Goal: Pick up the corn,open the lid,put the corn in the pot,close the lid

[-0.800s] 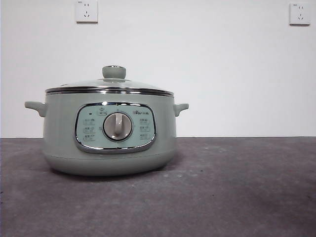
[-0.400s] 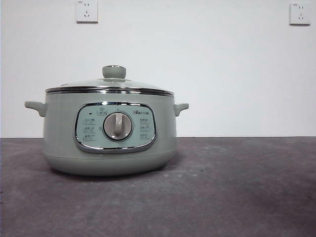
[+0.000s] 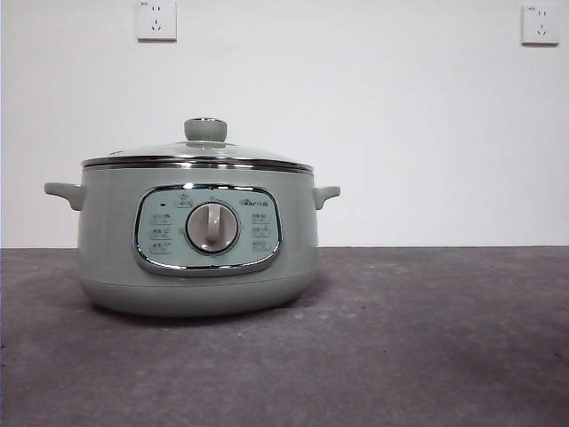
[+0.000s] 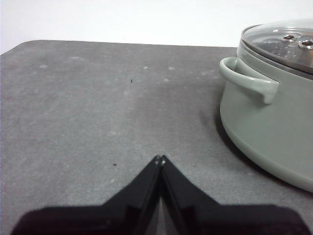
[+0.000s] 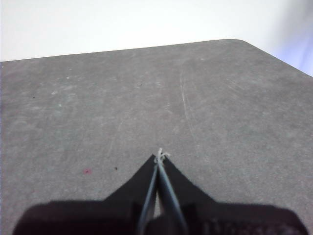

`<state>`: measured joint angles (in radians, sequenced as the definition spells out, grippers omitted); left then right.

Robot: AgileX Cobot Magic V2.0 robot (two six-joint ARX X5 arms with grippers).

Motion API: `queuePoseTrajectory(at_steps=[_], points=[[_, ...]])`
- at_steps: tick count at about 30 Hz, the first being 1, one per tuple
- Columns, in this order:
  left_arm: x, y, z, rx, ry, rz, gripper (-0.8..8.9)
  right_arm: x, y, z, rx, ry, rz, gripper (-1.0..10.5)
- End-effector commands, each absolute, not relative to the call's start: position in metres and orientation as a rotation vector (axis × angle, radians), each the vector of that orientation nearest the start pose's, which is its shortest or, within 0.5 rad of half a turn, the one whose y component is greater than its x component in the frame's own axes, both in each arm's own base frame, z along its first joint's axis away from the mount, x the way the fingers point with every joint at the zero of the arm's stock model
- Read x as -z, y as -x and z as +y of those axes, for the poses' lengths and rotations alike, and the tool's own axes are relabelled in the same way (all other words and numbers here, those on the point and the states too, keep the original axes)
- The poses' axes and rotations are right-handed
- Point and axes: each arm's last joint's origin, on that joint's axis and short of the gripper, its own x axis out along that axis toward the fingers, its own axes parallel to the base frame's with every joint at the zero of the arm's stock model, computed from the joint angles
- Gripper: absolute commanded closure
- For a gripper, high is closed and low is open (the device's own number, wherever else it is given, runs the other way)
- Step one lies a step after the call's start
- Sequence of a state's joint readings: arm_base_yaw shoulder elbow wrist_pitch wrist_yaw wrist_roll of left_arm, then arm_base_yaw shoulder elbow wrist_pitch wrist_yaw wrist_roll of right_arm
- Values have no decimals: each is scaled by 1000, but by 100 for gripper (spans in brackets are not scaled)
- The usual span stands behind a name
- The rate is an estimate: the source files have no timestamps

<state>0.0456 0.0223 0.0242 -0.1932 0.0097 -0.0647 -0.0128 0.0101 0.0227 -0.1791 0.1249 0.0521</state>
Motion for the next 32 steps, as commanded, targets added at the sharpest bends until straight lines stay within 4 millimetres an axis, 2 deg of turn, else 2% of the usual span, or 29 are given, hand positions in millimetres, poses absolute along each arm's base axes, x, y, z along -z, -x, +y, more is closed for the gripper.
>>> queuePoseTrajectory(at_steps=[1, 32], points=[[-149, -96, 5, -49, 76, 191, 817, -151, -96, -5, 140, -42, 170, 946], [-149, -96, 5, -49, 75, 191, 817, -151, -96, -5, 140, -42, 170, 946]])
